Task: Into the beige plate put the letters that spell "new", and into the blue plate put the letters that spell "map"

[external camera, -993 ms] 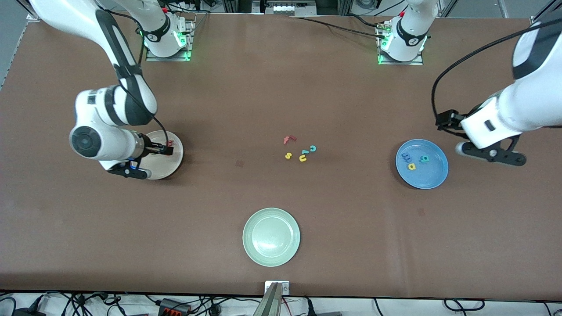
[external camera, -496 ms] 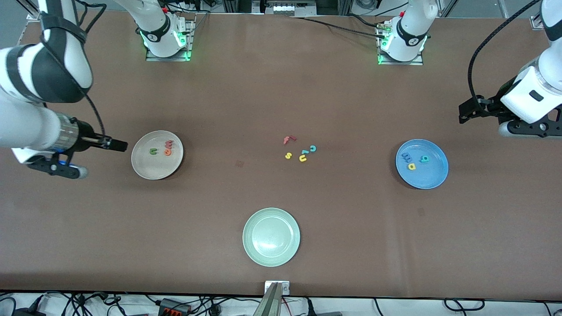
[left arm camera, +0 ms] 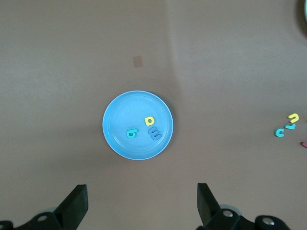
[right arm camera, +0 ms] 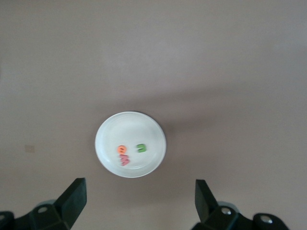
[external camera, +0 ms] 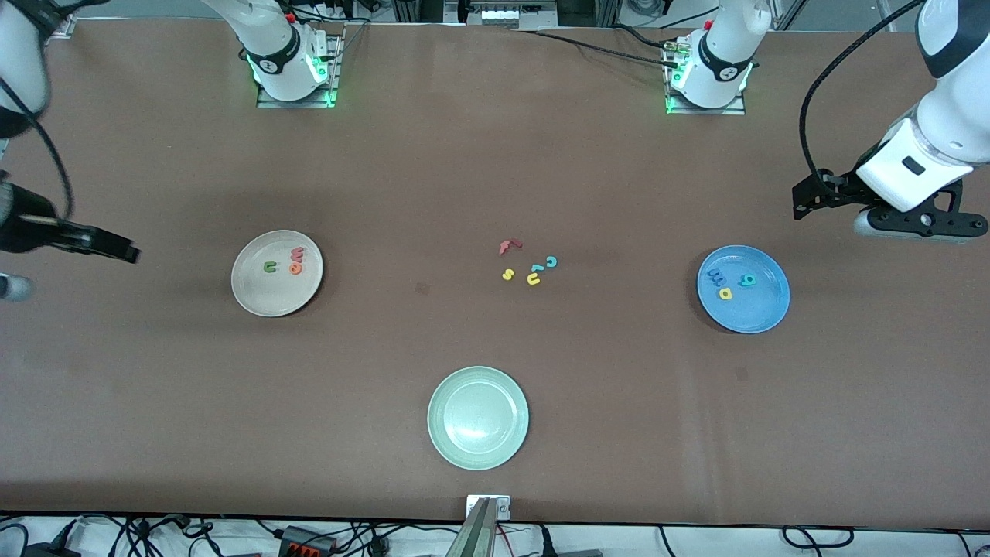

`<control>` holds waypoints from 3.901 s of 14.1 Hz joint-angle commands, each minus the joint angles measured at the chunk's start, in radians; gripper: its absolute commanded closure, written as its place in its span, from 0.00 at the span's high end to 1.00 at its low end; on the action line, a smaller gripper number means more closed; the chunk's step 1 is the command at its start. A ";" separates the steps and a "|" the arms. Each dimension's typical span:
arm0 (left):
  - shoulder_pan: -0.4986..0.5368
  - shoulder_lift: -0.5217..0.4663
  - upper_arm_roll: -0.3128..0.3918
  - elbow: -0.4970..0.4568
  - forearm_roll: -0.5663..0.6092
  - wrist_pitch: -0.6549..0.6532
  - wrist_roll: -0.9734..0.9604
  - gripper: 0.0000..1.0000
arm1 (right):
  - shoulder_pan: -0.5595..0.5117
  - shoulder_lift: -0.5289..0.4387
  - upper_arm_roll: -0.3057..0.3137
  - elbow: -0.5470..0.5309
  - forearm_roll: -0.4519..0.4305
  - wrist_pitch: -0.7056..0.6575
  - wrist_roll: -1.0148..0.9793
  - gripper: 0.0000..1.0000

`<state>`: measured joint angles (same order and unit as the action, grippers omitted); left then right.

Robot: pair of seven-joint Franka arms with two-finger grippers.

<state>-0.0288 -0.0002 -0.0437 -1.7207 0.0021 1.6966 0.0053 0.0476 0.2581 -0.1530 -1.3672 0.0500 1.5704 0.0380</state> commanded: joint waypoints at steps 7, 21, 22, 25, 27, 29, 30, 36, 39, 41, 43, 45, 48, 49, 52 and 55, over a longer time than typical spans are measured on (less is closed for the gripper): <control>-0.011 -0.027 0.011 0.004 -0.019 -0.025 0.008 1.00 | -0.071 -0.104 0.086 -0.027 -0.073 -0.016 -0.109 1.00; -0.011 -0.027 0.008 0.006 -0.017 -0.023 0.015 1.00 | -0.061 -0.316 0.079 -0.336 -0.081 0.065 -0.072 1.00; -0.011 -0.027 0.008 0.004 -0.017 -0.023 0.015 1.00 | -0.060 -0.315 0.079 -0.336 -0.081 0.065 -0.072 1.00; -0.011 -0.027 0.010 0.004 -0.017 -0.025 0.015 1.00 | -0.057 -0.315 0.082 -0.334 -0.081 0.065 -0.070 1.00; -0.011 -0.027 0.011 0.006 -0.019 -0.025 0.015 1.00 | -0.058 -0.313 0.084 -0.332 -0.081 0.065 -0.070 1.00; -0.011 -0.027 0.010 0.006 -0.017 -0.025 0.015 1.00 | -0.069 -0.313 0.084 -0.331 -0.079 0.065 -0.070 1.00; -0.011 -0.027 0.010 0.004 -0.019 -0.025 0.015 1.00 | -0.083 -0.313 0.098 -0.331 -0.078 0.065 -0.070 1.00; -0.011 -0.029 0.008 0.010 -0.019 -0.048 0.015 1.00 | -0.103 -0.310 0.124 -0.331 -0.075 0.062 -0.070 1.00; -0.011 -0.029 0.008 0.010 -0.019 -0.048 0.015 1.00 | -0.101 -0.286 0.124 -0.331 -0.075 0.066 -0.070 1.00; -0.011 -0.029 0.008 0.010 -0.019 -0.048 0.015 1.00 | -0.095 -0.283 0.124 -0.331 -0.075 0.072 -0.070 1.00; -0.011 -0.029 0.008 0.010 -0.019 -0.048 0.015 1.00 | -0.097 -0.280 0.124 -0.331 -0.079 0.069 -0.073 1.00; -0.011 -0.029 0.008 0.010 -0.019 -0.048 0.015 1.00 | -0.098 -0.278 0.122 -0.329 -0.075 0.066 -0.078 1.00; -0.011 -0.029 0.008 0.010 -0.019 -0.048 0.015 1.00 | -0.095 -0.283 0.124 -0.331 -0.082 0.065 -0.073 1.00; -0.011 -0.029 0.008 0.010 -0.019 -0.048 0.015 1.00 | -0.095 -0.281 0.124 -0.331 -0.082 0.065 -0.073 1.00; -0.013 -0.029 -0.002 0.012 -0.019 -0.052 0.009 1.00 | -0.098 -0.277 0.124 -0.331 -0.079 0.071 -0.072 1.00; -0.011 -0.029 -0.004 0.012 -0.019 -0.057 0.005 1.00 | -0.098 -0.261 0.124 -0.332 -0.078 0.077 -0.070 1.00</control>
<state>-0.0381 -0.0186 -0.0484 -1.7180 -0.0038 1.6621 0.0080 -0.0347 -0.0053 -0.0458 -1.6899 -0.0182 1.6331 -0.0438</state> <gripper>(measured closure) 0.000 0.000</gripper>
